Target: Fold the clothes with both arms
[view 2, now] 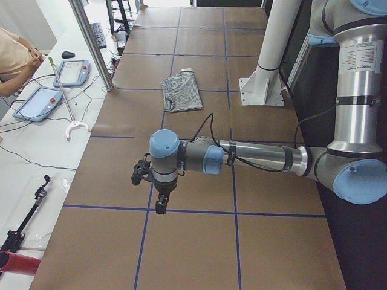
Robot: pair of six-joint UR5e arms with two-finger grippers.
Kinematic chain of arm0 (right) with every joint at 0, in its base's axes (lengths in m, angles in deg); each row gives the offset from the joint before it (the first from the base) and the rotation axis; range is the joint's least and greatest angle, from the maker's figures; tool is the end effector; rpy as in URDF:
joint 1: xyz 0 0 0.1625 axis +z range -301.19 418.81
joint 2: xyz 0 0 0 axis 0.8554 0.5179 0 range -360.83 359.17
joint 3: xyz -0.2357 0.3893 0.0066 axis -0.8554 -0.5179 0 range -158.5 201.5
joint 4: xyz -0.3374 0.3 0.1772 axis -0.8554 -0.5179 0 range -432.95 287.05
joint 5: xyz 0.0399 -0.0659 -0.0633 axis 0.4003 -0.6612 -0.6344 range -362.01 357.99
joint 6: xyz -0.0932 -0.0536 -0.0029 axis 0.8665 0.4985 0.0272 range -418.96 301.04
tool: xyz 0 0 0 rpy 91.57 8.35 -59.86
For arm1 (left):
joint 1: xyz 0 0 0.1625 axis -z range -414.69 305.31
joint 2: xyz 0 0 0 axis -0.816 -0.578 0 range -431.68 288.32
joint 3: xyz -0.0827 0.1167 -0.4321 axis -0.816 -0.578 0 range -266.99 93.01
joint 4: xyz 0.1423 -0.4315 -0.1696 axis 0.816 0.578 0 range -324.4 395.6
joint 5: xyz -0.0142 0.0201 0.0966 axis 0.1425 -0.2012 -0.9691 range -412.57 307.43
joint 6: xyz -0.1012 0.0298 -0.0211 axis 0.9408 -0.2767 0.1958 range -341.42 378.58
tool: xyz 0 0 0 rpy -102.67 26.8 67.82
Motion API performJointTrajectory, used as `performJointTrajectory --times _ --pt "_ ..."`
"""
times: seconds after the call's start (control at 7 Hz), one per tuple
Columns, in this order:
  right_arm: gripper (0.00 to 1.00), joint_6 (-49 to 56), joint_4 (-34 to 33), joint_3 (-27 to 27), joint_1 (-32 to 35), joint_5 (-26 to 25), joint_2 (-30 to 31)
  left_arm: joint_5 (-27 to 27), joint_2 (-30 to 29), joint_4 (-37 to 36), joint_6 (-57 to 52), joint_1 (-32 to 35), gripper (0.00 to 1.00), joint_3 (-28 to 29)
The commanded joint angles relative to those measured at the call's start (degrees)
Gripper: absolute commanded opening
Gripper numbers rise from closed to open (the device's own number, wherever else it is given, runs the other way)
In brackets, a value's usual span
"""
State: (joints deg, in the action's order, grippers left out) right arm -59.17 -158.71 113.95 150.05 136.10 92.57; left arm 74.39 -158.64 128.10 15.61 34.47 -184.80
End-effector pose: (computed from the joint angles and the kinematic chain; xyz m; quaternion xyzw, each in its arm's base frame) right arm 0.0649 -0.5417 0.6906 0.0299 -0.4073 -0.0001 0.9128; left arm -0.0605 -0.5512 0.6509 0.0660 0.3152 0.0516 0.9453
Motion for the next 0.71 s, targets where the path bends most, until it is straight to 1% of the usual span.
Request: performJointTrajectory --times 0.0,0.14,0.43,0.57 --pt "1.0 0.12 0.32 0.1 -0.01 -0.04 1.07 0.12 -0.23 -0.12 -0.01 -0.12 1.0 -1.22" --pt "1.0 0.21 0.59 0.1 -0.01 0.14 2.39 0.13 -0.41 -0.38 -0.1 -2.82 1.0 -1.58" --pt "1.0 0.13 0.59 0.1 -0.01 0.66 3.45 0.21 -0.5 -0.73 -0.37 -3.28 1.0 -2.11" --pt "1.0 0.12 0.68 0.01 -0.01 0.75 4.32 0.21 -0.67 -4.22 -0.37 -3.29 1.0 -3.33"
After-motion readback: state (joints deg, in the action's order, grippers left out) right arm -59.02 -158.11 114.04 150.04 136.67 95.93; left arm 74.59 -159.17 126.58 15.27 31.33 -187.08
